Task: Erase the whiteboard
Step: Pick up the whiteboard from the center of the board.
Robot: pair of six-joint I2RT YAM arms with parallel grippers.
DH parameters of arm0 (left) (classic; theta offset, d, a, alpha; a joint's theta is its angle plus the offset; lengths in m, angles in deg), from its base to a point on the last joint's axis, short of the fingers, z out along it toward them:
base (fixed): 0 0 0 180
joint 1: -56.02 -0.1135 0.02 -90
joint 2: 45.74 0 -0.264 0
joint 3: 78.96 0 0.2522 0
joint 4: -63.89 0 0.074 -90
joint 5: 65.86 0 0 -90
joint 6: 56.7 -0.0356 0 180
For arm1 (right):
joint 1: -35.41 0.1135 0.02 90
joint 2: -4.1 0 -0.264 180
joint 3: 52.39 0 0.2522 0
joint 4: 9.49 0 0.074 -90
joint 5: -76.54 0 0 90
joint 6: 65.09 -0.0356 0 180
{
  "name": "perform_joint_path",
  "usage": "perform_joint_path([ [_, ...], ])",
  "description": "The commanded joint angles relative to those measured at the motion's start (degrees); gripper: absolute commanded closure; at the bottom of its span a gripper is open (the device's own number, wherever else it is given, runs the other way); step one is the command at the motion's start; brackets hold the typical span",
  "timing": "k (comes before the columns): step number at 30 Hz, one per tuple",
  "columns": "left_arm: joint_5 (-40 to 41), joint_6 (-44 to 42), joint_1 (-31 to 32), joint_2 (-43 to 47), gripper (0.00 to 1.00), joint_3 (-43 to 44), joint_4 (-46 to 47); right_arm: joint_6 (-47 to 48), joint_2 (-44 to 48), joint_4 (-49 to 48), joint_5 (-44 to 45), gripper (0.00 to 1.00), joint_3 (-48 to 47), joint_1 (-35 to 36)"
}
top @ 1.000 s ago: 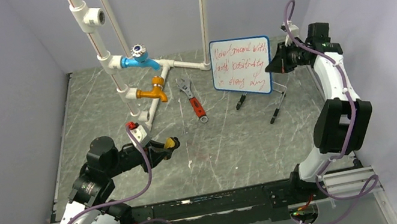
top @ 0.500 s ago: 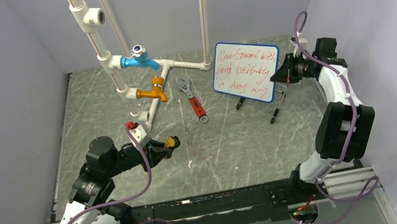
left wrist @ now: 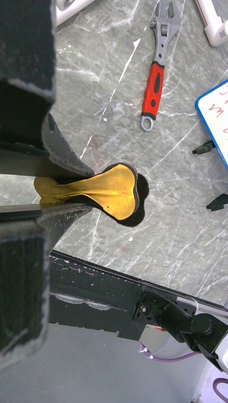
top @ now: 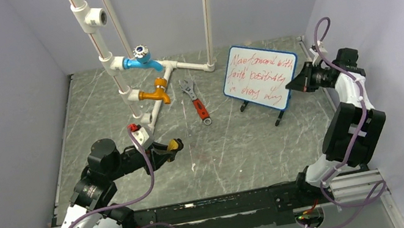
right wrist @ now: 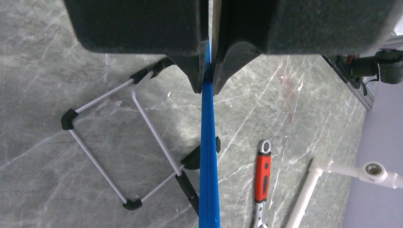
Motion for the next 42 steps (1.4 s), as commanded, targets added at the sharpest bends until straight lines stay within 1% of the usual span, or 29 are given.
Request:
perform_joint_path([
  [1,-1.4,0.0,-0.3,-0.1,1.0,-0.1,2.4,5.6,0.5,1.8,-3.1,1.0,1.2,-2.4],
  [13,-1.6,-0.1,-0.3,-0.3,1.0,-0.1,2.3,17.2,-2.4,10.3,-6.6,1.0,1.5,-9.5],
  [21,-1.7,-0.1,-0.2,-0.3,1.0,-0.1,2.4,25.5,-3.4,15.6,-6.6,1.0,0.5,-13.2],
  [26,-1.8,-0.1,-0.2,-0.1,1.0,-0.1,2.4,28.3,-6.4,15.5,-4.1,1.0,1.6,-14.2],
  [31,-1.8,-0.1,-0.2,-0.1,1.0,-0.1,2.4,29.0,-11.4,14.6,-2.9,1.0,1.7,-14.7],
  [35,-1.8,-0.1,-0.2,-0.1,1.0,-0.1,2.4,28.8,-15.3,14.5,-3.3,0.94,0.9,-15.1],
  [40,-1.8,-0.1,-0.2,-0.2,1.0,-0.1,2.4,30.2,-19.6,17.1,-6.8,0.87,-1.9,-15.3],
  [42,-1.8,1.4,-0.3,-0.4,1.0,-0.1,2.4,30.7,-21.2,18.0,-8.9,0.84,-3.2,-15.3],
])
